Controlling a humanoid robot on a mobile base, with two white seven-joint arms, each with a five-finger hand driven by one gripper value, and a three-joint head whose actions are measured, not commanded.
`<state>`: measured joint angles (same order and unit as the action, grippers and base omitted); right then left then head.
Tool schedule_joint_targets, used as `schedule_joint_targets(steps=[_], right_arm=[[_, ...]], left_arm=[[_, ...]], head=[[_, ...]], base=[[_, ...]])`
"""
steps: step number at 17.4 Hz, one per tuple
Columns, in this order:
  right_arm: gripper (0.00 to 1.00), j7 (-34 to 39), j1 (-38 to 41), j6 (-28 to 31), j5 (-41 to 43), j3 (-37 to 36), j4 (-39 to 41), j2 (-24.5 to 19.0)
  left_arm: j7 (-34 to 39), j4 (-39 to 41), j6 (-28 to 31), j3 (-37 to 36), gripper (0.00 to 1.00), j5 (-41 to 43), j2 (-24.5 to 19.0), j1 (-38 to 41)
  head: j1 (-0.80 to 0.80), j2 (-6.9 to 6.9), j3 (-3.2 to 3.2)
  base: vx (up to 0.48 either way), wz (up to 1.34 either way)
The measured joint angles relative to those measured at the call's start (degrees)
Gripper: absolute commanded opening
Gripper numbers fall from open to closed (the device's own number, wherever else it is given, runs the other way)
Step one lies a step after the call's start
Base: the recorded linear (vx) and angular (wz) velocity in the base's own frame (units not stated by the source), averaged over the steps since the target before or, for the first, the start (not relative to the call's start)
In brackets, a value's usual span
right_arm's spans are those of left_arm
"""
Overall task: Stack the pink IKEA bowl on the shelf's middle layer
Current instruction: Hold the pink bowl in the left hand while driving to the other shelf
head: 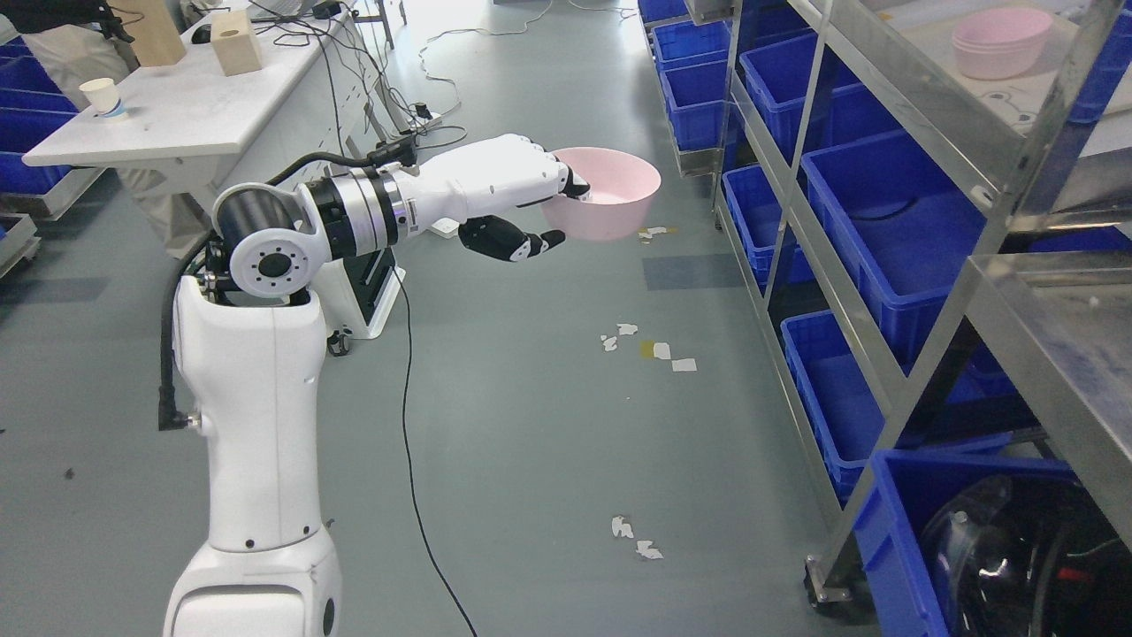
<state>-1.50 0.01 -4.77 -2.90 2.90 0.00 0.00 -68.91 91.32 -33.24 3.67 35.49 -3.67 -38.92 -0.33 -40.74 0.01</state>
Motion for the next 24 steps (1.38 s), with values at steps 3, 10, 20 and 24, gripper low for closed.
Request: schedule_joint_targets(steps=[3,10,20,24], right_arm=[[1.0,0.0,0.0,0.0,0.0,0.0,0.0,0.0],[1.0,0.0,0.0,0.0,0.0,0.0,0.0,0.0],[1.0,0.0,0.0,0.0,0.0,0.0,0.0,0.0],[1.0,0.0,0.0,0.0,0.0,0.0,0.0,0.0]], left_arm=[[0.4,0.0,-1.3,0.9,0.01,0.0,0.1,1.5],[1.4,-0.2,-2.7,2.5,0.01,0.0,0.2,3.1],[2.1,-0.3,-3.5,3.5,0.02,0.1,0.3,3.6],[2.2,-0.3,-3.5,3.7,0.02,0.1,0.3,3.7]], head=[[0.0,0.0,0.0],[0.0,0.0,0.0],[0.0,0.0,0.0],[0.0,0.0,0.0]], base=[[-0.028,0.37],[-0.027,0.55],[0.004,0.12],[0.02,0.07]])
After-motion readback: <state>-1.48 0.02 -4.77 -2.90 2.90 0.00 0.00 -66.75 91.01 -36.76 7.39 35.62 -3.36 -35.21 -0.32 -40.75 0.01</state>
